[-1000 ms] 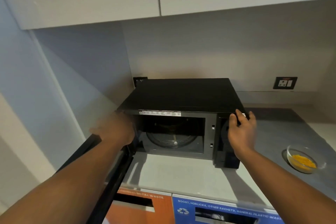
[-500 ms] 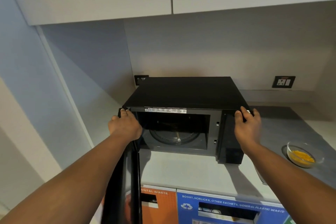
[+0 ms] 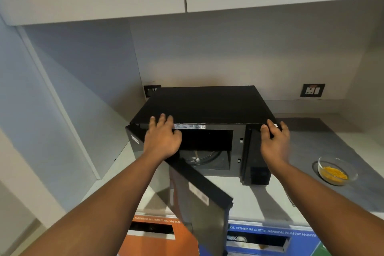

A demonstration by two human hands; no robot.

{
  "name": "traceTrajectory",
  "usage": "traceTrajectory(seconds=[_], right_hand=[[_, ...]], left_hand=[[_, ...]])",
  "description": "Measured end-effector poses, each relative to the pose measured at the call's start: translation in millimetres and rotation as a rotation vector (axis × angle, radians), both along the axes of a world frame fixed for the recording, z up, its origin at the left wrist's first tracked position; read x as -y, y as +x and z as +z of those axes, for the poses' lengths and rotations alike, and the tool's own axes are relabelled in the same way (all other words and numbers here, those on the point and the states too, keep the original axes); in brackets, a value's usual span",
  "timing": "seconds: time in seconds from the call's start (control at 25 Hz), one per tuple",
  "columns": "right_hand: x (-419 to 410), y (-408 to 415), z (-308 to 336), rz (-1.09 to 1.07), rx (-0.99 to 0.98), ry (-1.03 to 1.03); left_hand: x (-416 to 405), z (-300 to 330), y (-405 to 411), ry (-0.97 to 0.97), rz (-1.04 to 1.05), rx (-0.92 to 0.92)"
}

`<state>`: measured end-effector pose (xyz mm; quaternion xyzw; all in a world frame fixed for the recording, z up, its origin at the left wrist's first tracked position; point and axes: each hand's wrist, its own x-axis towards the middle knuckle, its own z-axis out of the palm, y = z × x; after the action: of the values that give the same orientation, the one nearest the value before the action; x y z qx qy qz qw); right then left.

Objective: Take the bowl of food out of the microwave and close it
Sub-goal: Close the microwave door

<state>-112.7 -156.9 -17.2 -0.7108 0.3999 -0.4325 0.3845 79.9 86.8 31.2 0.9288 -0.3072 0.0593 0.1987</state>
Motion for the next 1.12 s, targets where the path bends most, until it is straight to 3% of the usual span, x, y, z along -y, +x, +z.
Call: traceTrajectory(seconds=[0.2, 0.36, 0.48, 0.72, 1.12], right_hand=[[3.5, 0.8, -4.4, 0.01, 0.004, -0.021], [6.2, -4.5, -13.5, 0.045, -0.064, -0.107], [9.8, -8.5, -21.4, 0.076, -0.124, -0.206], [11.1, -4.6, -25.9, 0.041, -0.125, -0.216], [7.4, -4.2, -30.1, 0.096, -0.121, -0.222]], left_hand=[[29.0, -1.5, -14.1, 0.052, -0.34, 0.058], [45.1, -0.6, -11.6, 0.15, -0.438, 0.055], [55.7, -4.7, -9.7, 0.268, -0.534, 0.183], [86.7, -16.1, -15.6, 0.164, -0.59, 0.329], [100.9, -24.1, -13.2, 0.119, -0.56, 0.372]])
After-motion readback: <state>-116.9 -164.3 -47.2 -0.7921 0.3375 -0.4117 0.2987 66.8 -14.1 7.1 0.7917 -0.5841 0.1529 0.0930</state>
